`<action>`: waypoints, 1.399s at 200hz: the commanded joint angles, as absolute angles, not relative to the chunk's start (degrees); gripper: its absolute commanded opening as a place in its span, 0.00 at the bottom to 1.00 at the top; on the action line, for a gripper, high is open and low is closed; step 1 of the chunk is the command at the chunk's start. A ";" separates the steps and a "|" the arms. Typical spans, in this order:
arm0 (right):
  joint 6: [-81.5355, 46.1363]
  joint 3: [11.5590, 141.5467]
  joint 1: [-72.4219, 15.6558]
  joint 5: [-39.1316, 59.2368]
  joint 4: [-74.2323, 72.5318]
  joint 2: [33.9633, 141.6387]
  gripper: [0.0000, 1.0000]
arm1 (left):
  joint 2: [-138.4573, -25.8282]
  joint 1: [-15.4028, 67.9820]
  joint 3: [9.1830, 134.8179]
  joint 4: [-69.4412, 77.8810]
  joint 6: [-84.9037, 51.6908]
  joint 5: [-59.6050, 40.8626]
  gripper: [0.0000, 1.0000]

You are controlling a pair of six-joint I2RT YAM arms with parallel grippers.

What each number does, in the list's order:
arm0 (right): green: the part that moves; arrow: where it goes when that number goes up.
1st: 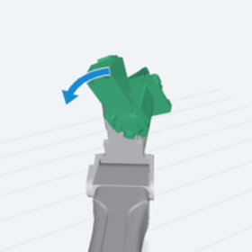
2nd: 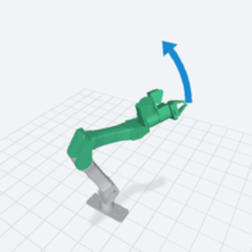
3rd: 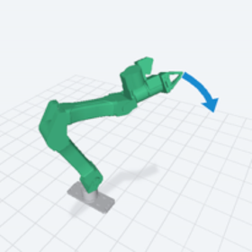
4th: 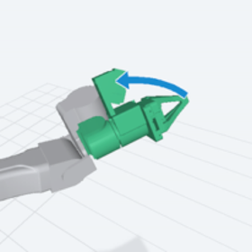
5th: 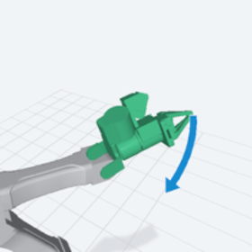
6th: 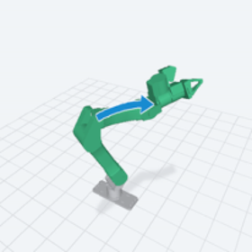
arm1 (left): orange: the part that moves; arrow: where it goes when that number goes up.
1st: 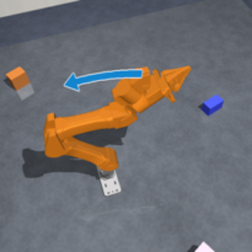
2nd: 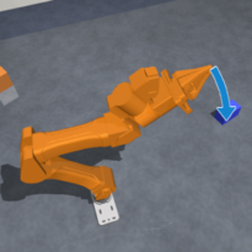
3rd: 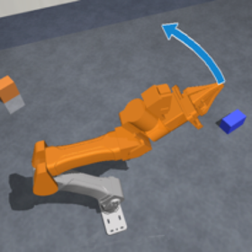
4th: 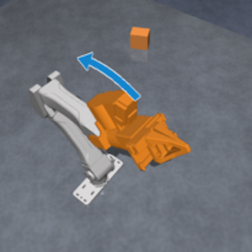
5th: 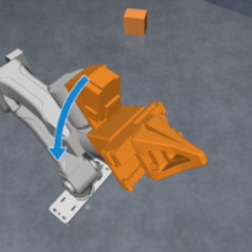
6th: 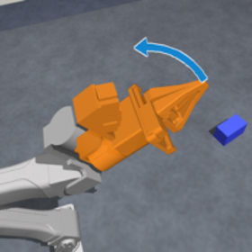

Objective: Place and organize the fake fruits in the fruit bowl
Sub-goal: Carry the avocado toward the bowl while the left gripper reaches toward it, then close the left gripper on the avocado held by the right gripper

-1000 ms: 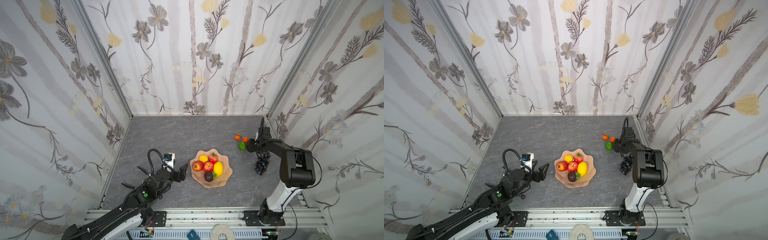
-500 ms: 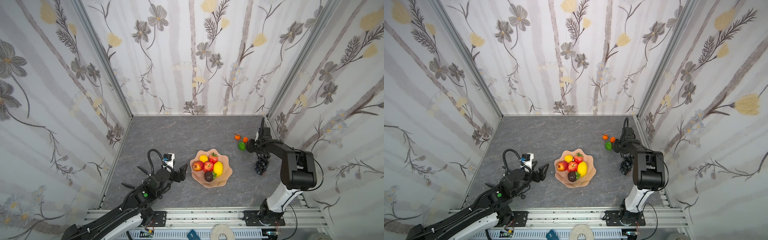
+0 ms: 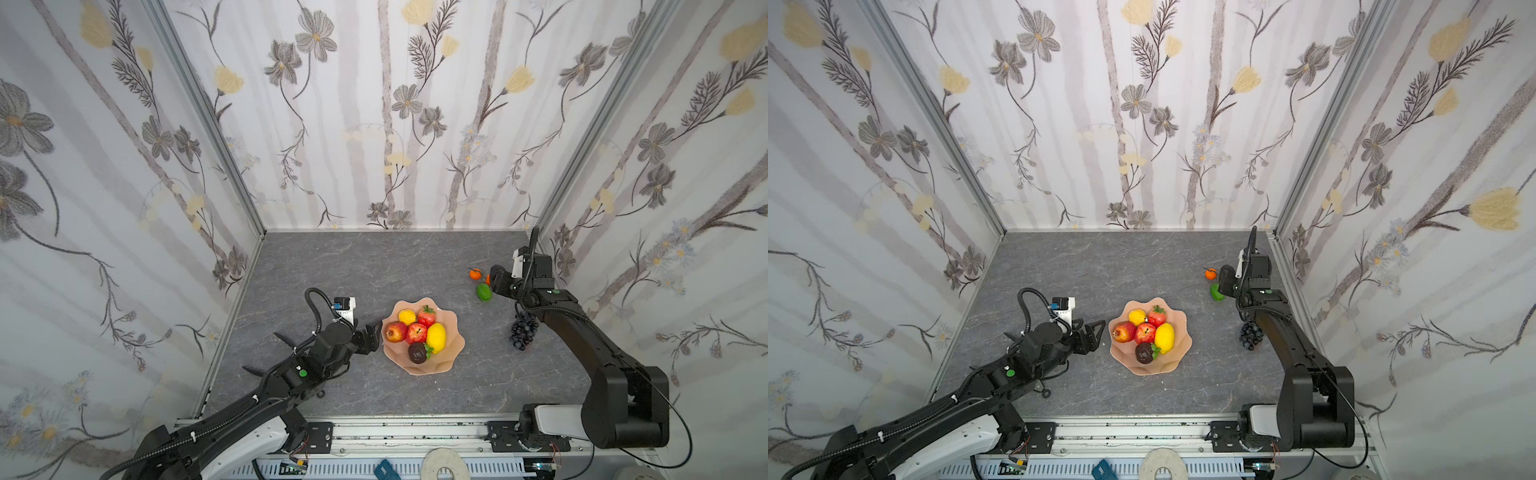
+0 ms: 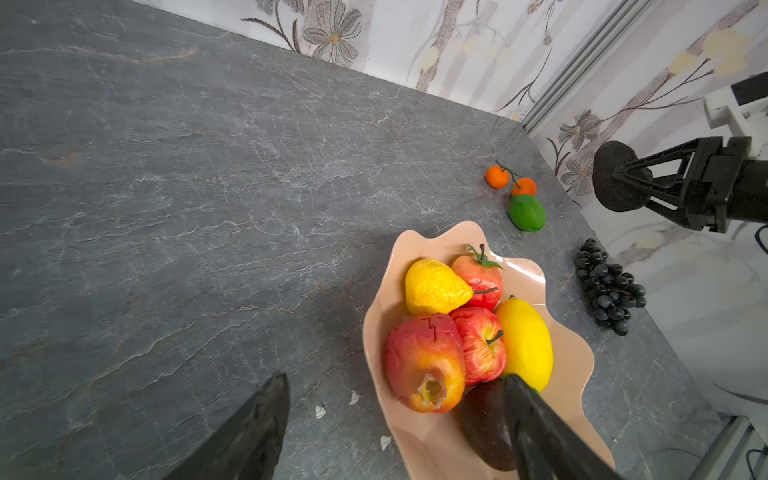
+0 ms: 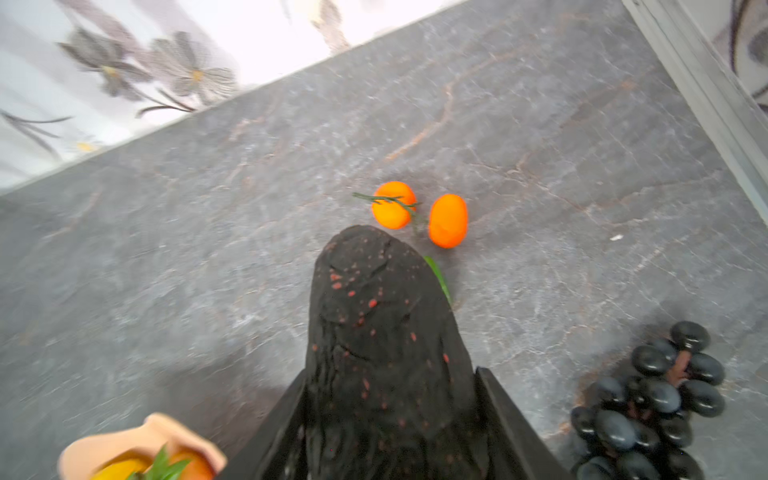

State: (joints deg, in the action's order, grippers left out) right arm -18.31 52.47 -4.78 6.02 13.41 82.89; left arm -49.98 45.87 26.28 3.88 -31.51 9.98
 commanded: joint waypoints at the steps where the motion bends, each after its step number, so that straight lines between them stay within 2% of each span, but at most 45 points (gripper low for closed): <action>1: -17.89 50.98 -8.43 10.50 12.60 79.20 0.52 | -53.44 45.78 29.78 5.24 -34.99 6.37 0.82; 46: -21.93 43.51 -19.41 16.70 4.19 72.05 0.52 | -62.18 45.79 35.41 10.09 -39.85 1.09 0.84; 97: -25.11 34.76 -32.14 16.97 -8.86 70.53 0.51 | -70.05 48.60 40.50 17.55 -43.59 -3.49 0.89; 165: -26.48 28.11 -39.58 15.89 -21.25 69.92 0.51 | -75.49 51.15 43.21 20.00 -47.28 -4.03 0.90; 202: -26.54 26.10 -41.38 14.59 -24.94 68.57 0.51 | -77.03 51.68 43.94 19.73 -48.16 -4.77 0.81; 280: -26.28 25.60 -41.84 12.50 -26.35 68.64 0.51 | -77.98 52.29 44.65 19.25 -48.52 -5.96 0.54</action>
State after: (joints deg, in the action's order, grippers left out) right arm -26.09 25.43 -41.69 14.06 -22.48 68.58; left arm -77.76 52.12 44.01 17.72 -47.81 -4.93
